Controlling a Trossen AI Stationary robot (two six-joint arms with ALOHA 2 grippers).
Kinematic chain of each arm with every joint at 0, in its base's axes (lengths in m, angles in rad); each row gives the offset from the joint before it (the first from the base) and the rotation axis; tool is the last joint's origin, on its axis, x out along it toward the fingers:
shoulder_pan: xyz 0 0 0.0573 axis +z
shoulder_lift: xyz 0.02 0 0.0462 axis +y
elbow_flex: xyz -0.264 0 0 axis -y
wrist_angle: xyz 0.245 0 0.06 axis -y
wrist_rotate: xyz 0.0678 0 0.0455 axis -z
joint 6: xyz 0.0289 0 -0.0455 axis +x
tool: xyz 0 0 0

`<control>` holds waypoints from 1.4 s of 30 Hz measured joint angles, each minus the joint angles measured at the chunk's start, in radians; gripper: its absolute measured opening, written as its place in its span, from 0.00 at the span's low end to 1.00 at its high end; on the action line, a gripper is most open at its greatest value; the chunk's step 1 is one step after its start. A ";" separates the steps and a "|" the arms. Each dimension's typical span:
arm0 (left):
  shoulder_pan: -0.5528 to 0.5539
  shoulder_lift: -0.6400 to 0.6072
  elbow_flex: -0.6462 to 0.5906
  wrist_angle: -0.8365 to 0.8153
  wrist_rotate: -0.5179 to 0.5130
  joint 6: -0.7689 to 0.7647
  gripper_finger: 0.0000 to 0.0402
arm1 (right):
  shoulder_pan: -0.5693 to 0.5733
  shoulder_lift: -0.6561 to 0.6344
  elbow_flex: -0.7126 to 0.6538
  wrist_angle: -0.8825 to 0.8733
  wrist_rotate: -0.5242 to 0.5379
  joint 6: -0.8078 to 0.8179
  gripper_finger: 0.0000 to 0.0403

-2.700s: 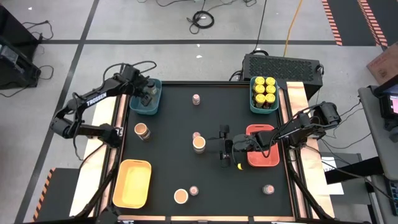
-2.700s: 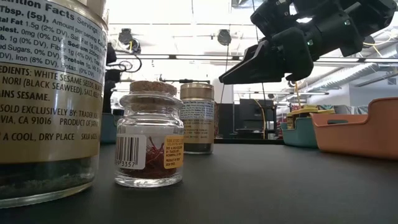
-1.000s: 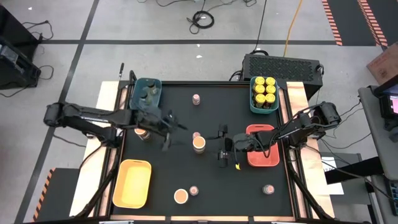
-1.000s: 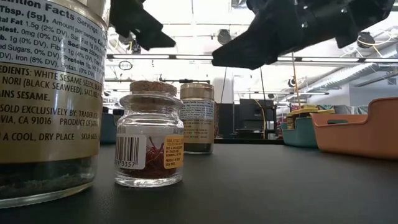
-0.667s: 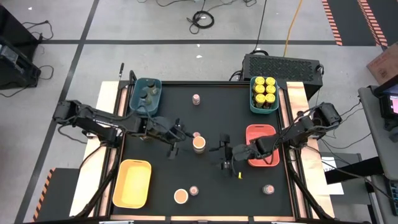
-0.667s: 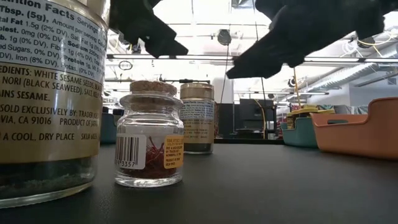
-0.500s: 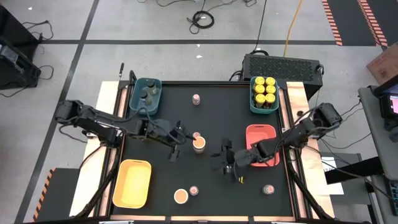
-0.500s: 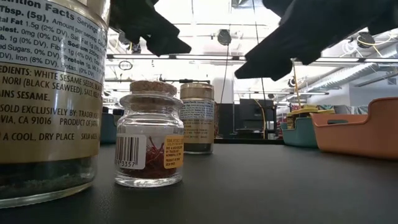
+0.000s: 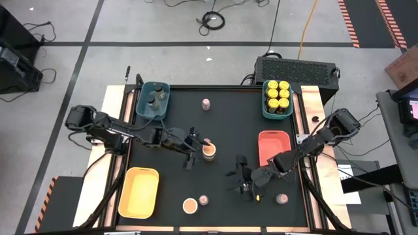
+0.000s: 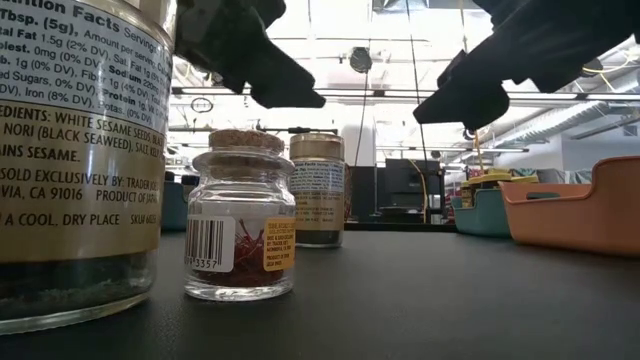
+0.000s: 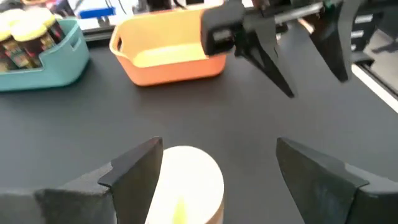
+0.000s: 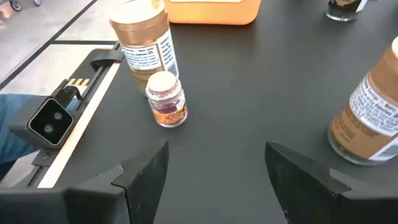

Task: Sort spices by type
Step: Put the gold spice bottle into the yellow bin

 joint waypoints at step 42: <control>0.000 0.005 0.001 0.203 -0.207 -0.053 0.78 | 0.007 0.000 0.000 0.001 0.010 -0.005 0.65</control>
